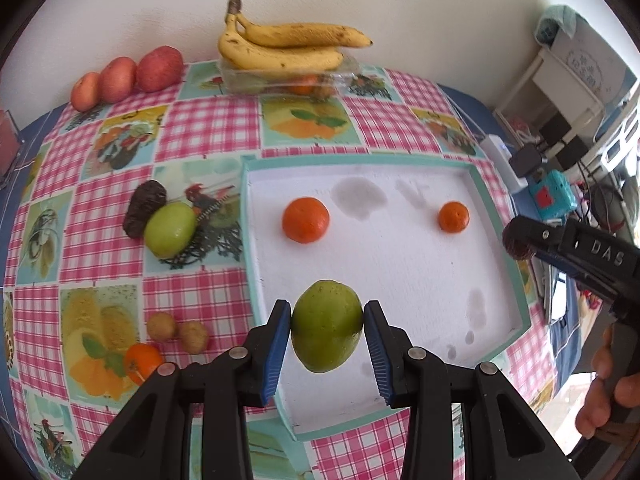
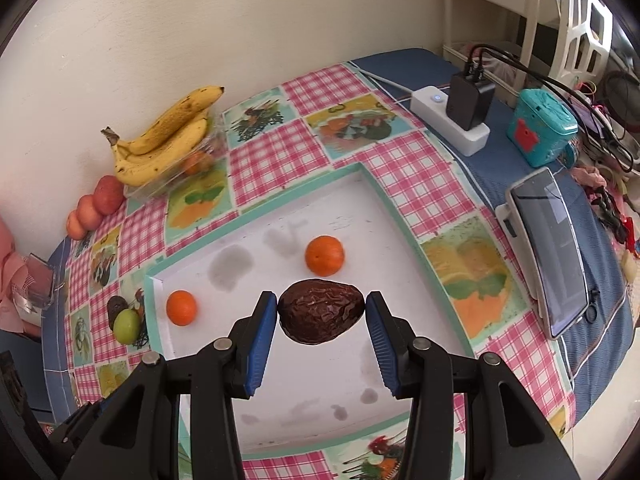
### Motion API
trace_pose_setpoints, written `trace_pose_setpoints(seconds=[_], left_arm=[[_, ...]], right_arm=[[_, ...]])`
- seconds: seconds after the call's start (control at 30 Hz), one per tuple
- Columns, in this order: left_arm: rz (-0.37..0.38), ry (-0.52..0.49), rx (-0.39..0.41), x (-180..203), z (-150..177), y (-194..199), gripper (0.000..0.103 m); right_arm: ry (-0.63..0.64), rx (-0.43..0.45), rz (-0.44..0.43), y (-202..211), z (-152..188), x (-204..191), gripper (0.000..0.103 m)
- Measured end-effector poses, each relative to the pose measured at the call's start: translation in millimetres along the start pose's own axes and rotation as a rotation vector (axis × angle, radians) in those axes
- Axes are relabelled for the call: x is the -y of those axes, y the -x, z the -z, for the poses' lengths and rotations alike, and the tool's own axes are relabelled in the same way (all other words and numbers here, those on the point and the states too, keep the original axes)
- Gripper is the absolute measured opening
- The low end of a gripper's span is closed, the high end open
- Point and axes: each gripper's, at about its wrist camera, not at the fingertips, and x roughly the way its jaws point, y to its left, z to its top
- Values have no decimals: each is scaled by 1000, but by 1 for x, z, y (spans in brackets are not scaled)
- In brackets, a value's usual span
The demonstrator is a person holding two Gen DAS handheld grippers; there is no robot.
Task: Organize fruits
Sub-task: 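Carry the green mango with the left tool over the tray while the right tool carries the date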
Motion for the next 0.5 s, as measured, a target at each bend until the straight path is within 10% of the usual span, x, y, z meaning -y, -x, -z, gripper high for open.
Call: trace_pose_setpoints(seconds=[0.5], left_arm=[[-23,-14,-67,5,6,-28,40]], right_arm=[[5,-149,57,-50,13,9,48]])
